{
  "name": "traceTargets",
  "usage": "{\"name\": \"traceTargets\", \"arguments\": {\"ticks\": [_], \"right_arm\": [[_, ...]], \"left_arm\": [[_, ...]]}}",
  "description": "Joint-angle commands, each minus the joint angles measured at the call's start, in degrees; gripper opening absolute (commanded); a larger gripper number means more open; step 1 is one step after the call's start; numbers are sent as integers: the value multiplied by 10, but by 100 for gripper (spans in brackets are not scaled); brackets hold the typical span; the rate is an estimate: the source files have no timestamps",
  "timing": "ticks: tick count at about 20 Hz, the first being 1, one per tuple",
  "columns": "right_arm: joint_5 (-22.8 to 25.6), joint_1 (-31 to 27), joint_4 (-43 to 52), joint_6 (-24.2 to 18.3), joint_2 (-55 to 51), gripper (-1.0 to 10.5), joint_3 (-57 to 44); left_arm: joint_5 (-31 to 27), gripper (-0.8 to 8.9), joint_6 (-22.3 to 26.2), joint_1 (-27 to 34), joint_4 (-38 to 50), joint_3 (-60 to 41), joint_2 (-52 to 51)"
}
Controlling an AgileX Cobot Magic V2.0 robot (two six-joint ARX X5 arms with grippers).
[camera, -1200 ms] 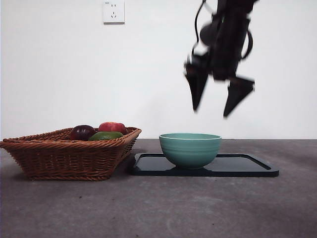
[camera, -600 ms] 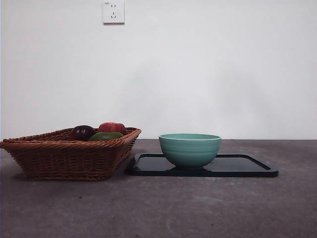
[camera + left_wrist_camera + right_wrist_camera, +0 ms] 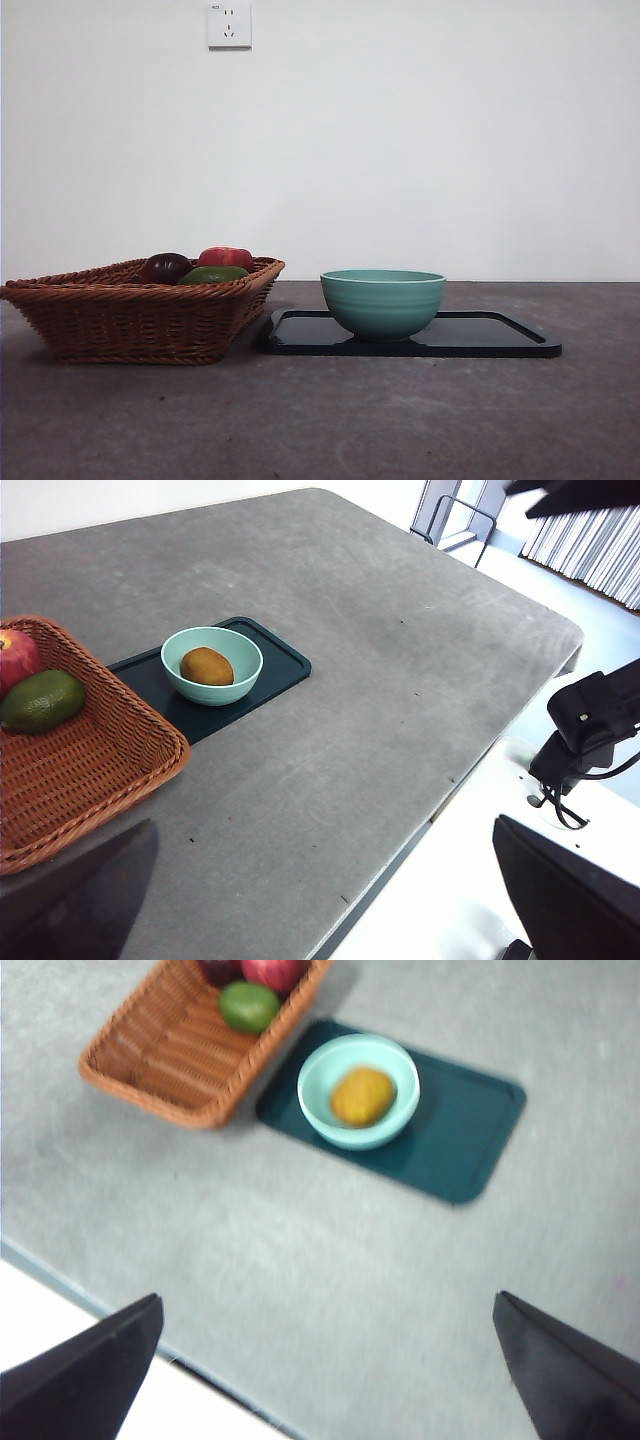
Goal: Pick up the wifruite, put it on the bowl, pick up the plate, put it on desk
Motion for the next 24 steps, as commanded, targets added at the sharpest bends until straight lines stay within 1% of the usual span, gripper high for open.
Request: {"name": "traceTargets", "arguments": {"ticks": [1, 3, 5, 9, 16, 20, 24], "right_arm": [[-11, 5, 29, 26, -69, 556, -56], [-21, 5, 52, 37, -129, 556, -111], [-26, 5, 51, 36, -177, 556, -155], [-45, 5, 52, 37, -237, 556, -208], [-45, 5, 54, 38, -247, 556, -212], [-45, 5, 54, 38, -247, 556, -212], [-45, 5, 54, 38, -247, 556, -212]], "left_arm": [[0, 562, 1, -6, 7, 6, 0], [0, 562, 1, -6, 8, 6, 0], [0, 562, 1, -6, 7, 6, 0], [0, 562, 1, -6, 6, 6, 0], [0, 561, 1, -6, 7, 6, 0], [-4, 561, -27, -6, 10, 6, 1], [-36, 560, -45, -6, 23, 9, 14]]}}
